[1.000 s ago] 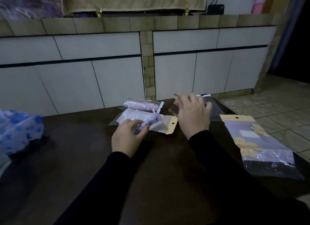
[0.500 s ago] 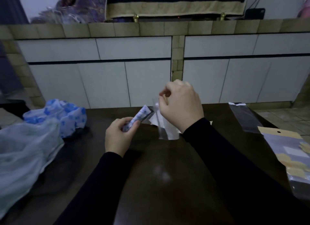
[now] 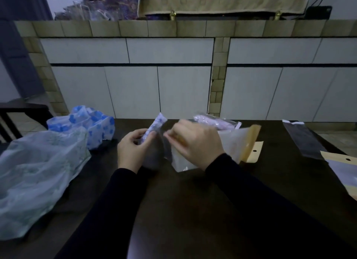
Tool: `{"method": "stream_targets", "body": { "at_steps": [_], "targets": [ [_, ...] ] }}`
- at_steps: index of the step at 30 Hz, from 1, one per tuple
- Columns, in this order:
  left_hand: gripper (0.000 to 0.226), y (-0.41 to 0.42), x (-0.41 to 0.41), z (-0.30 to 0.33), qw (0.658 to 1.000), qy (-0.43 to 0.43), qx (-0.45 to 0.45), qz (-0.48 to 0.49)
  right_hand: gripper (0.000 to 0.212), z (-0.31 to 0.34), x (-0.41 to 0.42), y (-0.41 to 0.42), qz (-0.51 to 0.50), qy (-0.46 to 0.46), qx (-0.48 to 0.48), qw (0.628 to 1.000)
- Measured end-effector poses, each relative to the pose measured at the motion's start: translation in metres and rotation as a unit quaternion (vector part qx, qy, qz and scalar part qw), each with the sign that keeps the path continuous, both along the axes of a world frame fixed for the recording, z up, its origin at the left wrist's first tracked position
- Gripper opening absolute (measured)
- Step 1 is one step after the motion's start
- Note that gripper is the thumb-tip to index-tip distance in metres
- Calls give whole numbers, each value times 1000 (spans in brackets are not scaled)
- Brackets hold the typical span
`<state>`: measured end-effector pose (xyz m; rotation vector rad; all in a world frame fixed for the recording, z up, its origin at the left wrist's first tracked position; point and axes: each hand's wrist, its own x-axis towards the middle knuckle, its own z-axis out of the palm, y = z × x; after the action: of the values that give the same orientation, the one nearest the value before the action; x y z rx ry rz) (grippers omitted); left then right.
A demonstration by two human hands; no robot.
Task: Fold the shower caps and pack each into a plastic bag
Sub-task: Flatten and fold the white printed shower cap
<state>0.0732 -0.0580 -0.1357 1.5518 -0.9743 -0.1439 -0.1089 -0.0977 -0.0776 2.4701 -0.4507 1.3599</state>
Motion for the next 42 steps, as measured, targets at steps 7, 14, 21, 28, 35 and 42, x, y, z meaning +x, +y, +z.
{"method": "stream_targets", "body": {
  "at_steps": [7,14,21,28,35,42],
  "targets": [
    [16,3,10,4,999,-19,-1,-33,35,-9,-10,58,-62,189,112,974],
    [6,7,4,7,998,-15,12,-61,62,-23,-3,53,-49,396,271,876],
    [8,19,-3,20,974,14,62,-218,43,-47,0,16,-62,292,319,899],
    [16,31,3,35,946,-11,194,-261,57,-56,5,7,-135,220,402,879],
    [24,25,4,31,926,-82,327,-171,56,-60,1,-9,-196,204,417,864],
    [27,23,2,31,918,-139,326,-177,46,-65,-5,-17,-171,132,457,863]
  ]
}}
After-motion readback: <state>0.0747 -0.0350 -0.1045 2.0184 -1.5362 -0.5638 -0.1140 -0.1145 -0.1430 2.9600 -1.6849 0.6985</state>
